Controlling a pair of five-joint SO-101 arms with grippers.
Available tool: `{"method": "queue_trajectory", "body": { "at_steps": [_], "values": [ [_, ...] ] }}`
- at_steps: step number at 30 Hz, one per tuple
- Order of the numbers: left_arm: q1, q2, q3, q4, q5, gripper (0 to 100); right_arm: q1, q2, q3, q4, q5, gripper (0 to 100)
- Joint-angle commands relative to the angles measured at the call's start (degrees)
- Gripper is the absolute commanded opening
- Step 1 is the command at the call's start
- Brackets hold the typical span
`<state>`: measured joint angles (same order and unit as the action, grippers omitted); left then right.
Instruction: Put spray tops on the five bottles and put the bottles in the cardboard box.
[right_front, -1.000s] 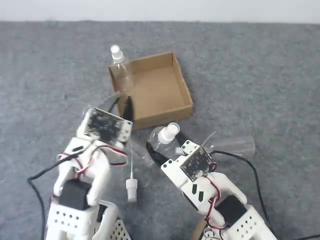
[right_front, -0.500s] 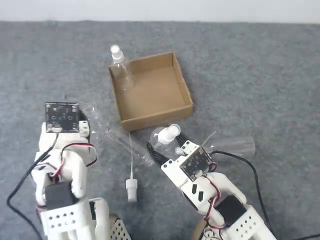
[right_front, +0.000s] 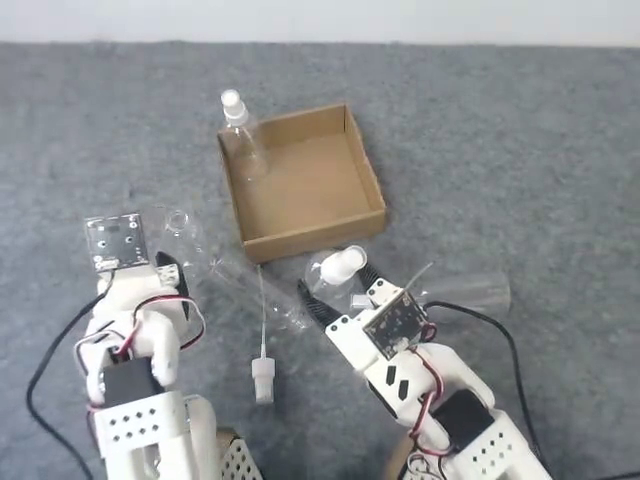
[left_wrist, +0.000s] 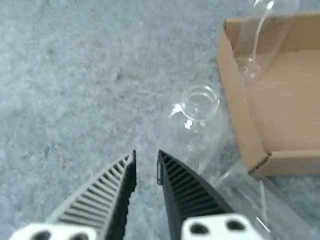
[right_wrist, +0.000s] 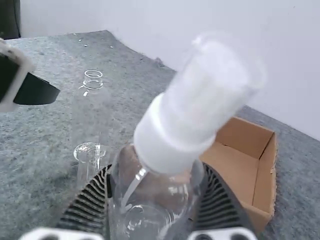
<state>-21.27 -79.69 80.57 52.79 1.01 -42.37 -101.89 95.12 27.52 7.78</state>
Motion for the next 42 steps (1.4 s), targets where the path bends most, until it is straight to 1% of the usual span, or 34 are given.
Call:
{"method": "queue_trajectory", "body": {
  "at_steps": [1, 5, 10, 13, 30, 34, 42],
  "values": [
    [0.09, -0.79, -0.04, -2.81, 0.88, 7, 2.51, -1.71, -1.76, -0.22, -1.23, 0.6],
    [0.09, -0.79, 0.04, -2.9, 0.88, 7, 4.26, -1.63, -7.82, 1.27, -2.37, 0.6],
    [0.09, -0.79, 0.13, -3.52, 0.88, 7, 4.26, -1.27, -14.86, 2.95, -2.37, 0.6],
    [0.09, -0.79, 0.13, -3.52, 0.88, 7, 4.0, 1.89, -19.34, 2.86, -2.37, 0.6],
    [0.09, -0.79, 0.75, -3.52, 0.88, 7, 4.26, 38.2, -44.66, 2.33, -2.37, 0.6],
    [-0.18, -0.79, 0.75, -3.25, 0.88, 7, 4.26, 47.25, -50.02, 2.33, -2.37, 2.0],
    [-0.26, -0.79, 0.75, -3.25, 0.88, 7, 4.18, 61.49, -57.41, 2.33, -2.37, 2.8]
  ]
}}
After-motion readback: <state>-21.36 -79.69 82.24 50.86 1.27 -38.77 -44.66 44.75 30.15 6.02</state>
